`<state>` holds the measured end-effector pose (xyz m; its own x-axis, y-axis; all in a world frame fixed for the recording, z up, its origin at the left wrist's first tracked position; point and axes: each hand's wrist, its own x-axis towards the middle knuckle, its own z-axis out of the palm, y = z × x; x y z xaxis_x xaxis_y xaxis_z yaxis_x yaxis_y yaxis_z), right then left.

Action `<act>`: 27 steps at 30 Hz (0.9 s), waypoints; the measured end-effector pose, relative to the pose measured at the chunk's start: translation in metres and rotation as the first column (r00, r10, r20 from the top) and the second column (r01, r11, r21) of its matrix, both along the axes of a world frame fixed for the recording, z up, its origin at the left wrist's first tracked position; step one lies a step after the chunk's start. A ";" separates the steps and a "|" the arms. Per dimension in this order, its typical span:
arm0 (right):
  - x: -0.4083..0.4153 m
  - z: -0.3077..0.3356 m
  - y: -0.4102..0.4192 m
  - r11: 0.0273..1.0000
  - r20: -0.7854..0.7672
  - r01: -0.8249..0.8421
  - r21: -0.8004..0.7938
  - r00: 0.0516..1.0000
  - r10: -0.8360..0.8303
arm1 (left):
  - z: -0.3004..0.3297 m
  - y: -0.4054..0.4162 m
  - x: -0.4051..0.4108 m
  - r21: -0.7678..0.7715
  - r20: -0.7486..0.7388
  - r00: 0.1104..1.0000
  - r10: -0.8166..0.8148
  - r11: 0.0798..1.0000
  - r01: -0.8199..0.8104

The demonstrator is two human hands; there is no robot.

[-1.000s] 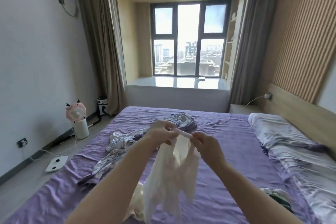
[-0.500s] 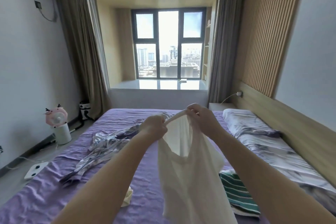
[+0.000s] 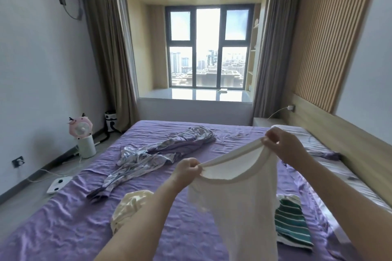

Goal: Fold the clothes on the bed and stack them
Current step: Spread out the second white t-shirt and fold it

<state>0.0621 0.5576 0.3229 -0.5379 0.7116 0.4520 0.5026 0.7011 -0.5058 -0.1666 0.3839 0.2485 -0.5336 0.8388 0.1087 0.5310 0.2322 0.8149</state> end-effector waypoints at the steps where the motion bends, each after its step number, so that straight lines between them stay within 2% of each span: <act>1: -0.003 -0.003 -0.002 1.000 -0.001 -0.004 -0.005 1.000 0.004 | 0.002 -0.002 -0.004 0.009 -0.043 0.999 -0.007 1.000 0.007; 5: -0.017 -0.007 -0.011 0.999 -0.064 -0.040 -0.017 0.997 0.039 | 0.016 -0.009 -0.029 0.072 -0.147 0.989 -0.023 0.997 0.034; 7: -0.023 -0.007 -0.017 0.999 -0.043 -0.040 0.013 0.998 0.040 | 0.028 -0.015 -0.041 0.072 -0.152 0.987 -0.045 0.996 0.057; 10: -0.032 -0.008 -0.031 0.998 -0.011 -0.045 0.032 0.999 0.046 | 0.050 -0.031 -0.056 0.017 -0.029 0.987 -0.155 0.988 0.156; 13: -0.038 -0.006 -0.047 0.997 -0.032 -0.040 -0.064 0.999 0.038 | 0.068 -0.049 -0.068 -0.051 0.197 0.950 -0.242 0.965 0.256; 15: -0.039 -0.005 -0.058 0.987 0.034 -0.051 -0.149 0.998 0.056 | 0.074 -0.062 -0.077 -0.073 0.282 0.919 -0.276 0.949 0.308; 17: -0.034 -0.003 -0.073 0.952 0.088 -0.094 -0.290 0.988 0.125 | 0.073 -0.074 -0.086 -0.083 0.235 0.934 -0.268 0.952 0.294; 19: -0.027 -0.002 -0.088 0.857 0.079 -0.175 -0.485 0.967 0.242 | 0.067 -0.087 -0.095 -0.049 0.111 0.967 -0.230 0.971 0.236; 21: -0.022 -0.003 -0.103 0.786 0.121 -0.221 -0.578 0.929 0.350 | 0.061 -0.100 -0.102 0.014 0.077 0.976 -0.202 0.979 0.201; 23: -0.024 -0.004 -0.117 0.844 0.230 -0.187 -0.503 0.912 0.339 | 0.059 -0.112 -0.105 0.049 0.062 0.980 -0.189 0.981 0.186; 24: -0.027 -0.004 -0.124 0.879 0.235 -0.169 -0.447 0.925 0.297 | 0.059 -0.117 -0.106 0.064 0.044 0.982 -0.183 0.981 0.181; 27: -0.034 -0.002 -0.145 0.904 0.062 -0.165 -0.395 0.977 0.205 | 0.066 -0.131 -0.108 0.119 -0.005 0.989 -0.149 0.982 0.148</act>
